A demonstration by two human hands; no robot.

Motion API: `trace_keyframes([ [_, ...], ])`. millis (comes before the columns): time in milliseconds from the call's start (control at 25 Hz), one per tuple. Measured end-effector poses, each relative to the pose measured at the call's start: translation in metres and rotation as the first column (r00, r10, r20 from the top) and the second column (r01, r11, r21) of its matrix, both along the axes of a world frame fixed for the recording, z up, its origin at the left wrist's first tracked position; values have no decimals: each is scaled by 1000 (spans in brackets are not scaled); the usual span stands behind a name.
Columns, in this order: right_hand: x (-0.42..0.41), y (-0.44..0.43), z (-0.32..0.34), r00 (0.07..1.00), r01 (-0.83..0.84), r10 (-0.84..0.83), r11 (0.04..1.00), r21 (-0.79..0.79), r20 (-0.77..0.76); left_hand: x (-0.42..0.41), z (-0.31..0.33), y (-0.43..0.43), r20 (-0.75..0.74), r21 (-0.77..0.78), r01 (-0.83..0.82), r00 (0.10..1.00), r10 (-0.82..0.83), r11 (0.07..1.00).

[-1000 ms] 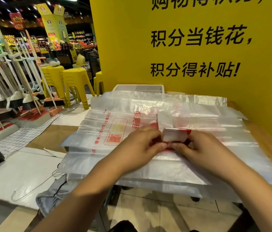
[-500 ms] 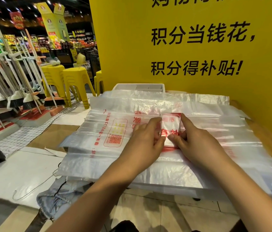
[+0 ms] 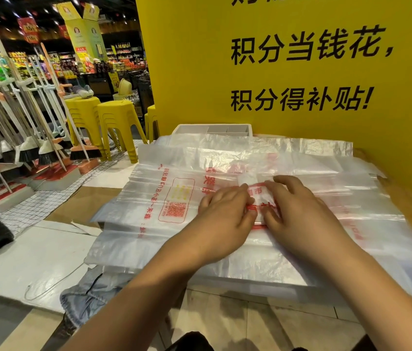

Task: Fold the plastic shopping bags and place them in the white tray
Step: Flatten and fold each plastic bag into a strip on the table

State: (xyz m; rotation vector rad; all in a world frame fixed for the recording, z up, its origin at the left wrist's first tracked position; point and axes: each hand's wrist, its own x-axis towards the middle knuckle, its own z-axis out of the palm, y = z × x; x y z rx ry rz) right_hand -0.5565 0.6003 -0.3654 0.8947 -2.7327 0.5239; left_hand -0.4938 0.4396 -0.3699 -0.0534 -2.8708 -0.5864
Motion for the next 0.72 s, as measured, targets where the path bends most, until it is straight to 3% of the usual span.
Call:
trace_keyframes([
  [160,-16,12,-1,968,-243,236,967,81,87,1,6,-6,22,38,22,999,-23,999],
  [320,-26,30,3,934,-346,343,938,15,105,7,15,-15,138,-15,116,984,-113,993],
  [520,-35,40,-3,915,-376,354,922,91,192,6,21,-21,261,-56,147,957,-127,988],
  [720,-30,39,-8,922,-340,314,936,87,228,0,18,-19,266,-82,159,955,-132,984],
])
